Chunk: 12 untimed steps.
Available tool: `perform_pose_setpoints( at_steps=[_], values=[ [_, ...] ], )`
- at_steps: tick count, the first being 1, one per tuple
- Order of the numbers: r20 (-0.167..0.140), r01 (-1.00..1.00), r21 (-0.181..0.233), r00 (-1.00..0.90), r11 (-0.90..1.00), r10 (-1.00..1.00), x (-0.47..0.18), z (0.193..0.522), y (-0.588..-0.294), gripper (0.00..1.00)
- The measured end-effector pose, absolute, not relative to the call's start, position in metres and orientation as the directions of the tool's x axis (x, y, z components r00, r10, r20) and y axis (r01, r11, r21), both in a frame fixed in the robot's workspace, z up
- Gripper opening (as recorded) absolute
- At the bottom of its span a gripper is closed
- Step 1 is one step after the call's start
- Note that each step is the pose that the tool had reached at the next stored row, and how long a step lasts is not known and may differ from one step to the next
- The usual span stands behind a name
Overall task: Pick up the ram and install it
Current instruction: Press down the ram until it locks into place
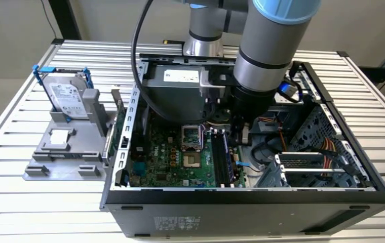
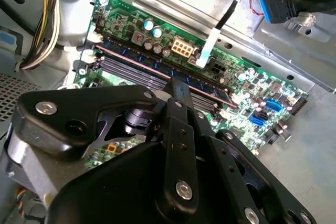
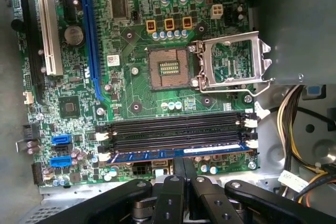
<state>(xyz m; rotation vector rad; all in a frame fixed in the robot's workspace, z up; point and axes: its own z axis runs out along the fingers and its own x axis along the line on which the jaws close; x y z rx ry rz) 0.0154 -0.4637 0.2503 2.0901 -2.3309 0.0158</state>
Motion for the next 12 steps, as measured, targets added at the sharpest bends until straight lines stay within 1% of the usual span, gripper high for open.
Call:
perform_pose_setpoints(
  at_steps=[12],
  values=[
    [0.015, -0.998, 0.006, -0.058, 0.058, -0.998, 0.0153, 0.2441, -0.4637, 0.00]
  ],
)
